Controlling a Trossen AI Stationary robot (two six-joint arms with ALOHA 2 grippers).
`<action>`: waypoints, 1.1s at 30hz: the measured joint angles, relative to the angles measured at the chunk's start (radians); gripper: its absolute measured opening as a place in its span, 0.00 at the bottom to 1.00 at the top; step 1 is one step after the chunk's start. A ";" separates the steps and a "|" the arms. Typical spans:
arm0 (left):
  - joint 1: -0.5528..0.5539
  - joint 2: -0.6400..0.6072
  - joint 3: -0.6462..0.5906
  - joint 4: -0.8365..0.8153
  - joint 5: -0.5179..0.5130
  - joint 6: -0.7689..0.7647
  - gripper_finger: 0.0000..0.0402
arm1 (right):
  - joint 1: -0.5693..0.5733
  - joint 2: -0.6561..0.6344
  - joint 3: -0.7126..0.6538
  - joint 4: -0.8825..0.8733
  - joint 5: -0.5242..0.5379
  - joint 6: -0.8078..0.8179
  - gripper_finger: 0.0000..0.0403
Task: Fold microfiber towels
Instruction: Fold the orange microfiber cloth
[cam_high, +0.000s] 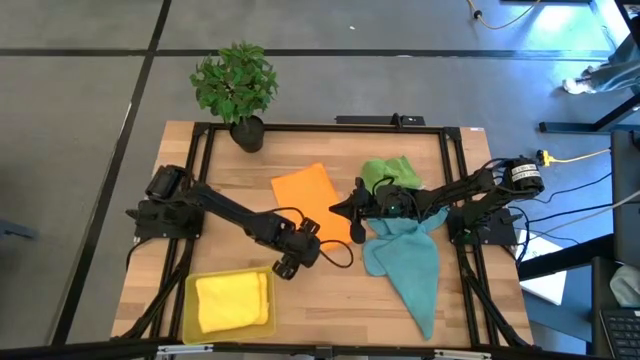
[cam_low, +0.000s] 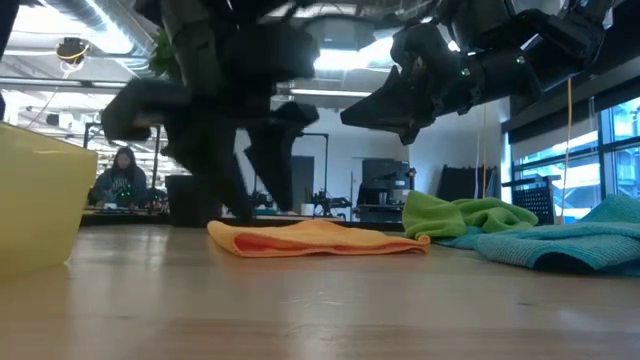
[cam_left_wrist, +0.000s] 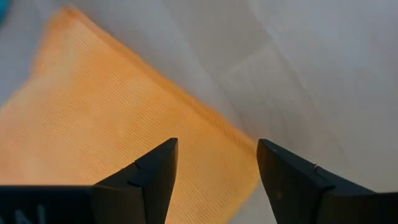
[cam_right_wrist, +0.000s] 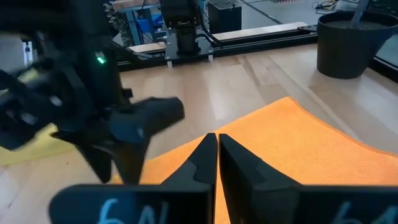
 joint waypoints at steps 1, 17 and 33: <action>0.000 0.008 0.000 -0.013 0.000 0.010 0.53 | 0.000 0.000 0.000 0.000 0.000 0.000 0.05; -0.042 0.023 0.003 -0.059 -0.013 0.095 0.53 | 0.000 0.000 0.000 -0.001 0.000 -0.003 0.05; -0.042 0.022 0.046 -0.103 -0.052 0.114 0.53 | 0.000 0.000 0.000 -0.002 0.000 -0.005 0.05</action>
